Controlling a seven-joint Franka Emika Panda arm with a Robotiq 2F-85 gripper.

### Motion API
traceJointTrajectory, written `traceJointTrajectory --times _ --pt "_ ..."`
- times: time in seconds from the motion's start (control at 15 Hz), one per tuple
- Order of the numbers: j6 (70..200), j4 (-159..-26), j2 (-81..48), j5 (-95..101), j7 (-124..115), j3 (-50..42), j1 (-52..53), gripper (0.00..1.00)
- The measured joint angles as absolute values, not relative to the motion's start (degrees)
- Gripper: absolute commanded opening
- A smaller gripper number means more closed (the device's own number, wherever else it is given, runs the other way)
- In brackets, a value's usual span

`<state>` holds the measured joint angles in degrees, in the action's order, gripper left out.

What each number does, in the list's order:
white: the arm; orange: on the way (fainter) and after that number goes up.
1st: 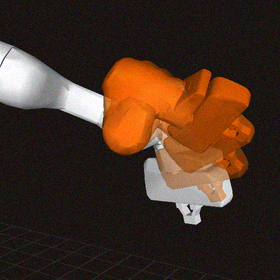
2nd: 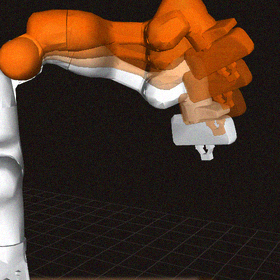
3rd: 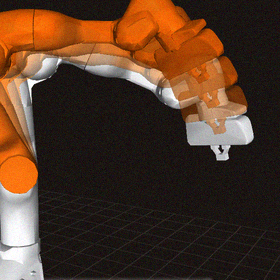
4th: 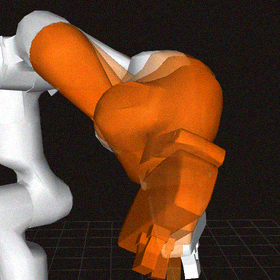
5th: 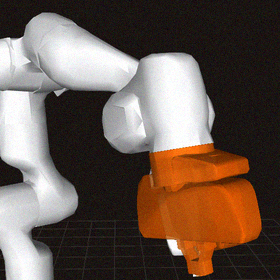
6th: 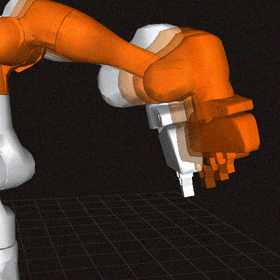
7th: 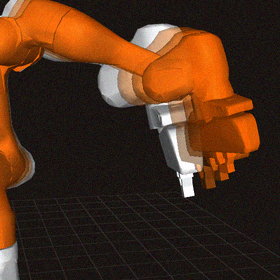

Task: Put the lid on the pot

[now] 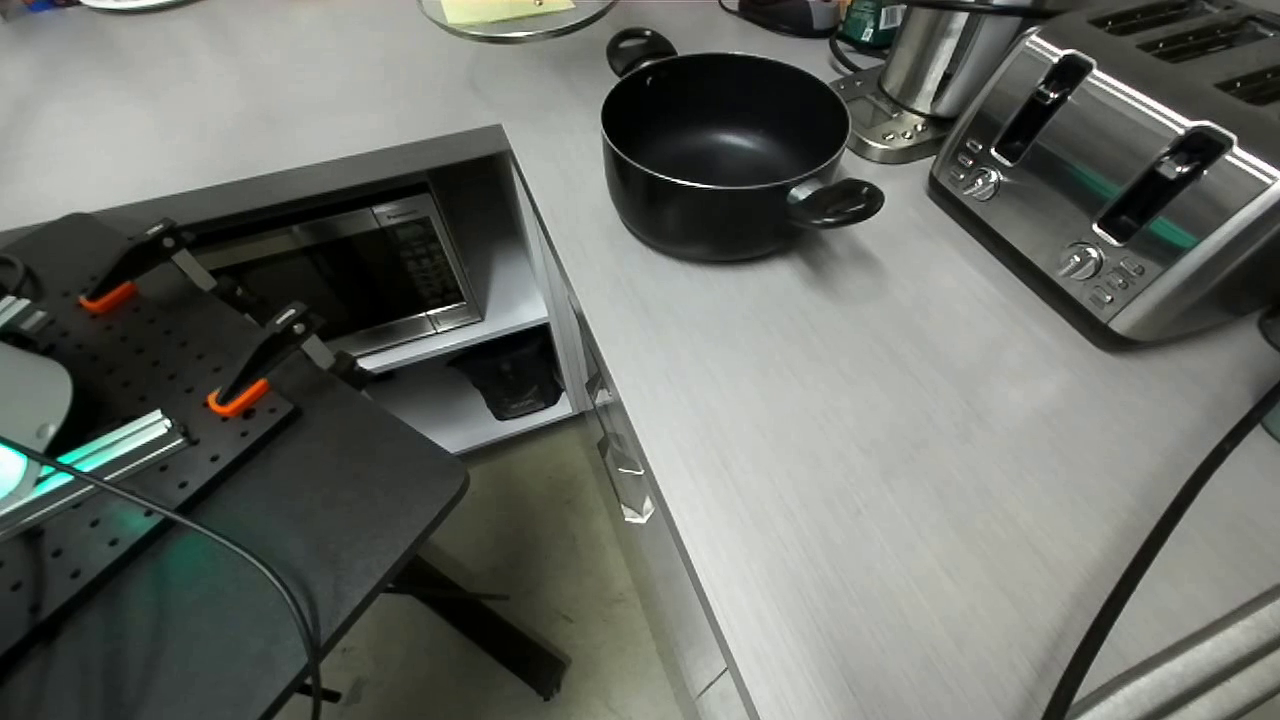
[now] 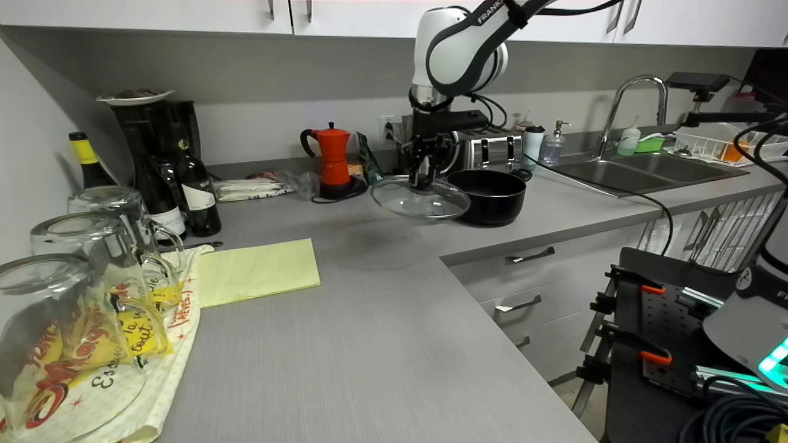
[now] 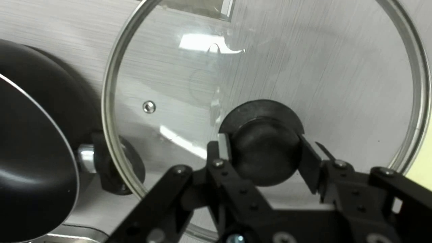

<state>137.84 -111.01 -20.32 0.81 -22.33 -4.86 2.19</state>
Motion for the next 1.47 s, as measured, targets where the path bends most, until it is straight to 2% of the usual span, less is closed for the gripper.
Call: traceJointTrajectory --times 0.53,1.47 --pt "137.55 -116.38 -11.6 0.54 -22.17 -6.54 -2.44 0.25" --pt "130.92 -111.05 -16.39 -8.09 -23.28 -13.54 -13.02 0.25"
